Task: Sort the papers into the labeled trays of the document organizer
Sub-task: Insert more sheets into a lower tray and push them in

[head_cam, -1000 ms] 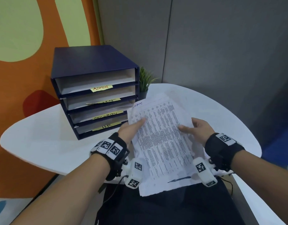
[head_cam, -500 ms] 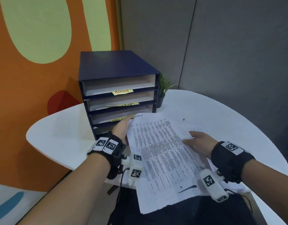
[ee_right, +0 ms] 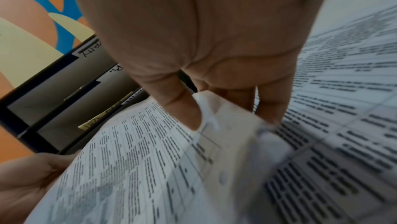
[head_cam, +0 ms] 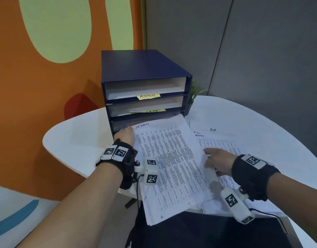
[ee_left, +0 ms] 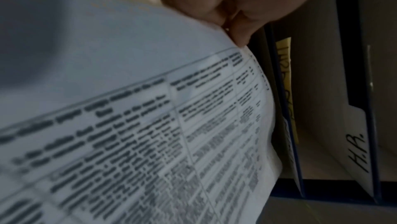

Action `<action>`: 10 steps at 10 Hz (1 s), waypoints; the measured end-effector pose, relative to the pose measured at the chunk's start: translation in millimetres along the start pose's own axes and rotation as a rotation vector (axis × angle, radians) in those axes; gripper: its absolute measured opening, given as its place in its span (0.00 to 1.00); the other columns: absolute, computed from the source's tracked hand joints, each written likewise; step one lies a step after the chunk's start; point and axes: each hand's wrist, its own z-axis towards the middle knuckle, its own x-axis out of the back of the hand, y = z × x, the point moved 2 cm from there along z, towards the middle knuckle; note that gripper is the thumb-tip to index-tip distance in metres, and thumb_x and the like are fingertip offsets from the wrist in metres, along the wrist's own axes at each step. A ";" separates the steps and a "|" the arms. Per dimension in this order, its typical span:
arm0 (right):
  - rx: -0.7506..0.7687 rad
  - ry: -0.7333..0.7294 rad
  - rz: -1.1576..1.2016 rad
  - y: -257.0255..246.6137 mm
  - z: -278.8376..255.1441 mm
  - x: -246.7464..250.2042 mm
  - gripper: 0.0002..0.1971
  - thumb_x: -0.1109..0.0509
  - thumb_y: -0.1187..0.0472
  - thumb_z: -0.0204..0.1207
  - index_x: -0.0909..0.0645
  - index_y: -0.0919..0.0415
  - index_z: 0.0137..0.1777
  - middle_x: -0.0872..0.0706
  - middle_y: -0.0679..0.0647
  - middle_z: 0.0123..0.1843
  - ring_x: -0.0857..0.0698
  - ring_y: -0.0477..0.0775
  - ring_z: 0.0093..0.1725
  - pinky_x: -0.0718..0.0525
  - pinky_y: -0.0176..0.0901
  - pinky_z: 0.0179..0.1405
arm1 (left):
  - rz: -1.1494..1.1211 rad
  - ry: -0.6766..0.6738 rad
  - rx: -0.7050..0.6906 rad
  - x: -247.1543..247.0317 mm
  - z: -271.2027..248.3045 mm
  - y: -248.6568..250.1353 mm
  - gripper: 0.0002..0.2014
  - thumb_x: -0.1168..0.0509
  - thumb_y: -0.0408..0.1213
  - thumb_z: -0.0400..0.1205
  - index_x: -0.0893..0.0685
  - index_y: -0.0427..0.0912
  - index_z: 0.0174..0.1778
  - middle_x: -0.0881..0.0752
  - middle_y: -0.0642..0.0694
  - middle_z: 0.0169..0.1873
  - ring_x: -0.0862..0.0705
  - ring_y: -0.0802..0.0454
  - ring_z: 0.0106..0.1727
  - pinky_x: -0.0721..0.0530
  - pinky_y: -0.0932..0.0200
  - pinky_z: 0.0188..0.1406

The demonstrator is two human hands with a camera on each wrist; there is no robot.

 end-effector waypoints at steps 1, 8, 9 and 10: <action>-0.027 -0.050 -0.046 -0.9 -4.2 -4.6 0.11 0.34 0.67 0.78 0.22 0.62 0.59 0.16 0.65 0.61 0.15 0.66 0.59 0.16 0.62 0.60 | -0.022 0.039 0.053 1.9 -5.2 1.1 0.34 0.37 0.33 0.85 0.47 0.32 0.83 0.21 0.38 0.71 0.19 0.42 0.69 0.20 0.52 0.64; 0.218 0.125 0.329 -14.2 -1.5 -3.1 0.12 0.29 0.61 0.79 0.17 0.44 0.58 0.11 0.49 0.58 0.14 0.56 0.60 0.22 0.56 0.69 | -0.809 -0.062 0.309 -0.8 9.5 -15.6 0.09 0.28 0.38 0.74 0.13 0.38 0.47 0.14 0.42 0.41 0.16 0.45 0.42 0.18 0.54 0.49; 0.233 0.137 0.355 -20.7 2.3 -6.4 0.11 0.30 0.61 0.79 0.16 0.48 0.59 0.10 0.51 0.56 0.13 0.57 0.58 0.20 0.58 0.67 | -0.771 -0.136 0.322 -8.4 22.3 -24.8 0.33 0.23 0.50 0.57 0.13 0.39 0.59 0.09 0.42 0.48 0.11 0.41 0.47 0.16 0.46 0.57; 0.251 0.170 0.362 -33.0 8.2 -10.7 0.15 0.31 0.62 0.80 0.18 0.57 0.66 0.11 0.55 0.57 0.13 0.59 0.57 0.18 0.57 0.64 | -0.671 -0.239 0.327 -26.7 51.0 -46.0 0.47 0.21 0.56 0.49 0.18 0.39 0.66 0.10 0.41 0.53 0.10 0.39 0.51 0.14 0.42 0.58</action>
